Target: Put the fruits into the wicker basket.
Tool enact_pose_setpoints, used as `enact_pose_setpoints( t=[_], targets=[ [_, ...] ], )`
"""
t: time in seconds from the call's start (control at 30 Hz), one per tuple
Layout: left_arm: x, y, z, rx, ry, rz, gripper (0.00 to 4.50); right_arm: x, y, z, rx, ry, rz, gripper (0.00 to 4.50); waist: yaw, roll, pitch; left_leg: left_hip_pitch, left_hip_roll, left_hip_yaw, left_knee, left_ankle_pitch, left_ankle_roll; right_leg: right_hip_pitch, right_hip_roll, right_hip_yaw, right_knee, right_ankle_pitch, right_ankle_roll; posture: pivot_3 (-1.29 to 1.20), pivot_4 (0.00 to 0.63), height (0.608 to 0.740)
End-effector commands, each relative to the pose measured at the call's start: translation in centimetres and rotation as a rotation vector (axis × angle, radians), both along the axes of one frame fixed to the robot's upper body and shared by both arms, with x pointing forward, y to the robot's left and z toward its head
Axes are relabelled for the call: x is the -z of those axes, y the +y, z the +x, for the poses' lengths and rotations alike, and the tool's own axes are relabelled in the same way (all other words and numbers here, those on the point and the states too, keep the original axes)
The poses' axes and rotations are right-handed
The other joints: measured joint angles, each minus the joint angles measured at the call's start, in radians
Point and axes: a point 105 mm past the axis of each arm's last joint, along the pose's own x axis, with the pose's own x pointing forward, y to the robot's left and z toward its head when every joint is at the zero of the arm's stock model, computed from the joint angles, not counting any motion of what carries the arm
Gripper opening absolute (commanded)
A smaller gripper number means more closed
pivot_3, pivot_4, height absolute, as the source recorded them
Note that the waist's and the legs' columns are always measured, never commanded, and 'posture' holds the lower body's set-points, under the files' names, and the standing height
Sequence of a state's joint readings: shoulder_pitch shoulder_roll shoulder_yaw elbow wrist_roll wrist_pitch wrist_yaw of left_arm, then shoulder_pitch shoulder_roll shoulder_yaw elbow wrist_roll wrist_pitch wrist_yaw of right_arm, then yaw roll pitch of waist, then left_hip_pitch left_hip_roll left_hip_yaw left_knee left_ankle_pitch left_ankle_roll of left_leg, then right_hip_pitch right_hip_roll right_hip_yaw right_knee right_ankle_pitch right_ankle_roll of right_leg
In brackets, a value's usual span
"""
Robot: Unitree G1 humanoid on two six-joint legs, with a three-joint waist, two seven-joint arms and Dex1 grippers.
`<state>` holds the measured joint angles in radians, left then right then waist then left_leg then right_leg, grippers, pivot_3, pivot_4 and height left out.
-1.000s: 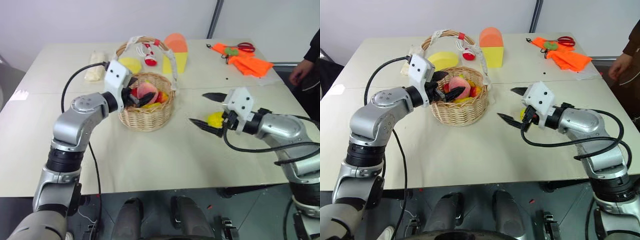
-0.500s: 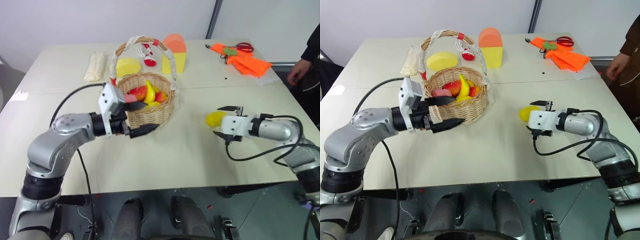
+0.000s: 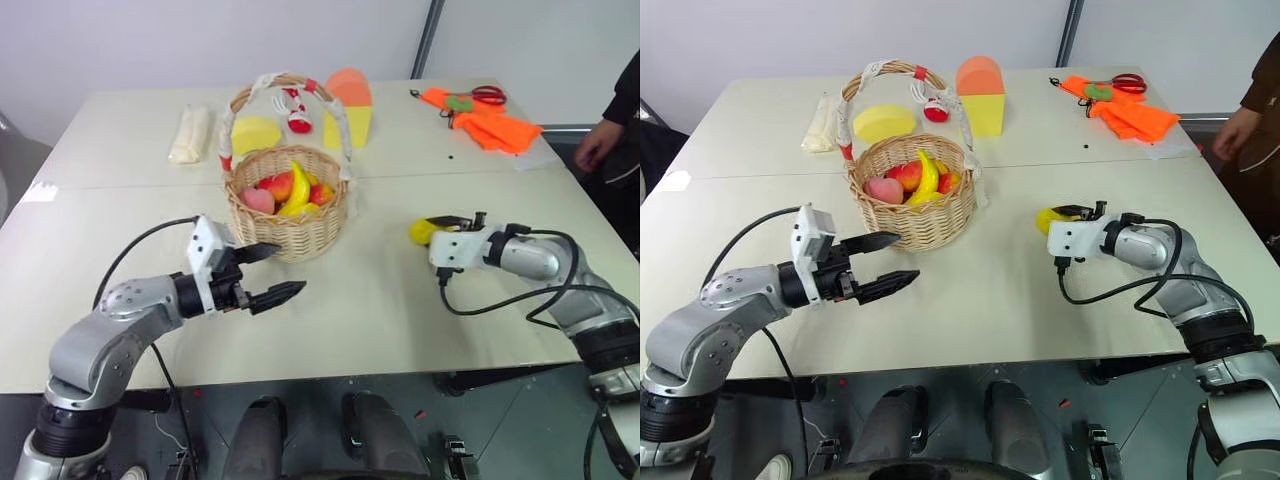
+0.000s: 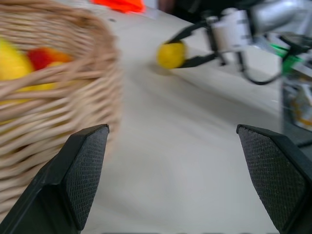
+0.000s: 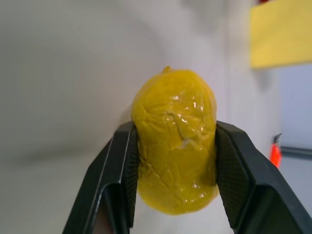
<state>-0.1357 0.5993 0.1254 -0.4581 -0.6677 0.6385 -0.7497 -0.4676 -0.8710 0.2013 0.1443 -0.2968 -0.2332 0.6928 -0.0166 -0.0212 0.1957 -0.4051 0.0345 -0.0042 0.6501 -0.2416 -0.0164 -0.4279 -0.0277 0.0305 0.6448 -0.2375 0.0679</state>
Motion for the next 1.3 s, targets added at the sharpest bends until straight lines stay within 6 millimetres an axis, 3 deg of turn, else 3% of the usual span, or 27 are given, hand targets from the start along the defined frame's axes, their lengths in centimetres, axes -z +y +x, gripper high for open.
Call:
enact_pose_setpoints(
  t=[0.03,0.13,0.2,0.33,0.5,0.53,0.67,0.7,0.83,0.9,1.0,1.17,1.3],
  targets=[
    [-1.4,2.6,0.9,-0.125,-0.118,-0.017,4.5,-5.8,5.2,-2.7,-0.203,-0.043,0.265,1.64,-0.001,0.0,0.0,0.0,0.0,0.0,0.0,0.0,0.0,0.0,0.0,0.0,0.0,0.0,0.0,0.0,0.15,0.74],
    [-1.4,4.1,1.1,-0.164,-0.147,-0.011,4.5,-8.9,10.0,-5.3,-0.373,0.032,0.502,1.64,-0.002,0.0,0.0,0.001,0.001,-0.001,-0.001,0.0,0.0,0.0,0.001,0.0,0.002,0.0,0.001,0.0,0.15,0.74],
    [-1.4,4.6,1.1,-0.173,-0.171,-0.003,4.5,-10.0,12.2,-6.0,-0.421,0.053,0.584,1.64,0.0,0.0,0.0,0.001,0.001,-0.002,-0.001,0.0,0.0,0.0,0.001,-0.001,0.002,0.0,0.0,0.0,0.15,0.74],
    [-1.8,4.7,1.0,-0.175,-0.213,-0.016,4.5,-9.8,17.2,-4.0,-0.365,0.068,0.68,1.64,0.002,-0.001,-0.001,0.001,0.001,-0.001,0.0,0.0,0.0,0.0,0.0,-0.001,0.002,0.0,-0.001,0.0,0.15,0.74],
    [-1.9,4.1,1.0,-0.173,-0.223,-0.025,4.5,-8.3,20.5,-1.7,-0.334,0.021,0.614,1.64,0.006,-0.001,-0.001,0.0,0.001,-0.001,0.0,0.0,-0.001,-0.001,-0.001,-0.002,0.002,0.0,-0.001,0.0,0.15,0.74],
    [-1.9,4.0,1.0,-0.173,-0.223,-0.026,4.5,-8.2,20.7,-1.3,-0.331,0.013,0.603,2.14,0.006,-0.001,-0.001,-0.001,0.001,-0.001,0.0,0.0,-0.001,-0.001,-0.001,-0.002,0.001,0.0,-0.001,0.0,0.15,0.74],
    [-2.0,3.6,0.9,-0.176,-0.225,-0.034,4.5,-8.1,20.8,-0.1,-0.308,-0.075,0.519,4.17,0.003,-0.001,-0.001,-0.001,0.0,0.0,0.0,0.0,-0.001,-0.001,-0.001,-0.002,0.001,0.0,-0.001,0.0,0.15,0.74],
    [-2.1,3.6,0.9,-0.177,-0.224,-0.038,4.5,-8.3,20.7,0.0,-0.304,-0.097,0.521,4.43,0.002,-0.001,-0.001,-0.001,0.001,-0.001,-0.001,0.0,-0.001,-0.001,-0.001,-0.002,0.001,0.0,-0.001,0.0,0.15,0.74],
    [-2.1,3.4,0.7,-0.179,-0.22,-0.045,4.5,-10.3,19.4,-1.8,-0.355,-0.086,0.676,4.43,0.003,-0.001,-0.001,-0.001,0.001,-0.001,-0.001,0.0,-0.001,-0.002,-0.001,-0.002,0.001,0.0,-0.001,0.0,0.15,0.74],
    [-2.1,3.4,0.7,-0.181,-0.22,-0.046,4.5,-11.3,18.7,-3.5,-0.409,0.001,0.817,4.43,0.003,-0.001,-0.001,-0.001,0.001,-0.001,-0.002,0.0,-0.001,-0.002,-0.001,-0.002,0.001,0.0,0.0,0.0,0.15,0.74],
    [-2.1,3.0,0.9,-0.171,-0.222,-0.058,4.5,-11.6,16.2,-4.8,-0.383,0.181,1.045,4.43,0.003,-0.001,-0.001,-0.001,0.001,-0.002,-0.002,0.0,-0.001,-0.001,-0.001,-0.003,0.001,0.001,0.001,0.0,0.15,0.74],
    [-2.2,2.6,1.3,-0.151,-0.219,-0.071,4.5,-10.0,13.3,-1.4,-0.107,0.194,1.128,4.43,-0.003,-0.001,-0.001,0.0,0.001,-0.001,-0.001,0.0,-0.001,-0.001,-0.001,-0.002,0.001,0.0,-0.002,0.0,0.15,0.74],
    [-2.3,2.2,1.5,-0.135,-0.221,-0.079,4.5,-9.3,13.0,1.8,0.022,0.184,1.154,4.43,-0.005,0.0,-0.001,0.001,0.001,-0.001,-0.002,0.0,-0.001,-0.001,0.001,-0.002,0.002,0.001,-0.003,0.0,0.15,0.74]
  ],
)
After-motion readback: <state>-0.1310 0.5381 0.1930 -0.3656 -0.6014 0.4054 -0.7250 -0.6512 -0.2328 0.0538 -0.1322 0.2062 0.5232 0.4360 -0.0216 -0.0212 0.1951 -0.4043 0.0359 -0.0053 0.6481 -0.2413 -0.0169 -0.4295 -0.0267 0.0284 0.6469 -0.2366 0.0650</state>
